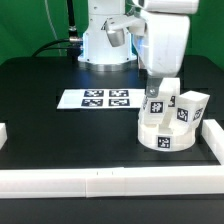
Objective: Assemble stool
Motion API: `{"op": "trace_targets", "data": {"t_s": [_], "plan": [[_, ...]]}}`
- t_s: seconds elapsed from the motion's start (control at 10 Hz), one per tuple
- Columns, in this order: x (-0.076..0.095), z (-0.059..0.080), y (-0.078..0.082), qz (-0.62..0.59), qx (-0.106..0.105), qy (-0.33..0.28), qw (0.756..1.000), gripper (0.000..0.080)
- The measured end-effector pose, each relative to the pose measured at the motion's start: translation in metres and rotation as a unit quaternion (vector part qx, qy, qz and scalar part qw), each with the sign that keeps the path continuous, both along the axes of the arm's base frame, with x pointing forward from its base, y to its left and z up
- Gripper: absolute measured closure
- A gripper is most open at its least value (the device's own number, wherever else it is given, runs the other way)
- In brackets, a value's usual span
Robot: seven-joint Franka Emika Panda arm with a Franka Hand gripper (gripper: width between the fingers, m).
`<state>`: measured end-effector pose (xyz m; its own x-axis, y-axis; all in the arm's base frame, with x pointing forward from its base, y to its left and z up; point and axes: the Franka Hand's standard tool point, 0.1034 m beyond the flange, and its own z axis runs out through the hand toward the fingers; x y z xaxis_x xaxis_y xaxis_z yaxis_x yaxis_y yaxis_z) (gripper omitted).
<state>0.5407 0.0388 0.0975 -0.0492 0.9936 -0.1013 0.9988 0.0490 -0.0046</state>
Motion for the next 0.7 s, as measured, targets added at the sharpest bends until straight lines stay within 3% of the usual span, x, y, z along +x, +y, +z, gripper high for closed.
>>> {"op": "trace_targets", "data": {"t_s": [0.7], "plan": [[-0.0039,-0.0055,0.0054,-0.047,0.0,0.0,0.999,0.0176]]}}
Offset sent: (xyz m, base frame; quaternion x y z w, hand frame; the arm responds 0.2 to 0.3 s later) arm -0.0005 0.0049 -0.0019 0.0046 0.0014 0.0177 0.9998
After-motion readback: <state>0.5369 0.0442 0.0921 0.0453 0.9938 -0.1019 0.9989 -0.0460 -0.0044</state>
